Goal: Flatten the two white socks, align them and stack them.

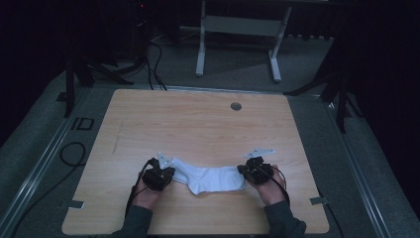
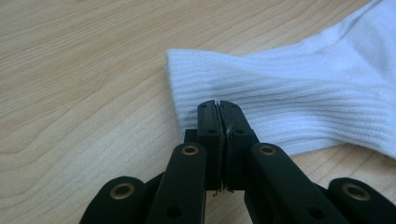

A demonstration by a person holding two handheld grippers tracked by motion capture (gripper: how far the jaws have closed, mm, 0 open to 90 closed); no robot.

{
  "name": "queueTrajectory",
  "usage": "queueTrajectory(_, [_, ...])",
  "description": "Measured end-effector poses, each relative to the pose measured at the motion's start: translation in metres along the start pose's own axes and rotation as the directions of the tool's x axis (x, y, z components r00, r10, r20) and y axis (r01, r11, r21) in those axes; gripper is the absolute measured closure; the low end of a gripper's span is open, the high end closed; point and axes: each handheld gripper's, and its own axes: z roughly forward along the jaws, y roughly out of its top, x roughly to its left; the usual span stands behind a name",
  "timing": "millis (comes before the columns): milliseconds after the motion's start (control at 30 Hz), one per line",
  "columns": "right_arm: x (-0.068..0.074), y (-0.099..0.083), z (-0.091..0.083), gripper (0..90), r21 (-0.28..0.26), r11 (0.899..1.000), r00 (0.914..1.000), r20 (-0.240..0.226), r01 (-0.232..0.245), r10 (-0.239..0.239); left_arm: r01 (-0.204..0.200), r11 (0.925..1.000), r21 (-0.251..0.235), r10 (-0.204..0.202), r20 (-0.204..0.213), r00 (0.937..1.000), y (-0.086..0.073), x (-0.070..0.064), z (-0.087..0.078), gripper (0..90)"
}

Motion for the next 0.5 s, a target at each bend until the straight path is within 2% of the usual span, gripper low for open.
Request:
queueTrajectory(133, [-0.006,-0.002,-0.007,88.7,-0.018,1.000,0.9997,0.007,-0.022,0.022,-0.001,1.0000,0.003,0.001,0.002,1.0000,0.000,0.000,0.000,87.5])
queueTrajectory(500, [-0.015,0.000,-0.011,88.5,-0.045,0.998,0.9987,0.010,-0.049,0.049,0.003,1.0000,0.006,-0.003,0.013,0.9999,-0.001,0.000,-0.001,86.5])
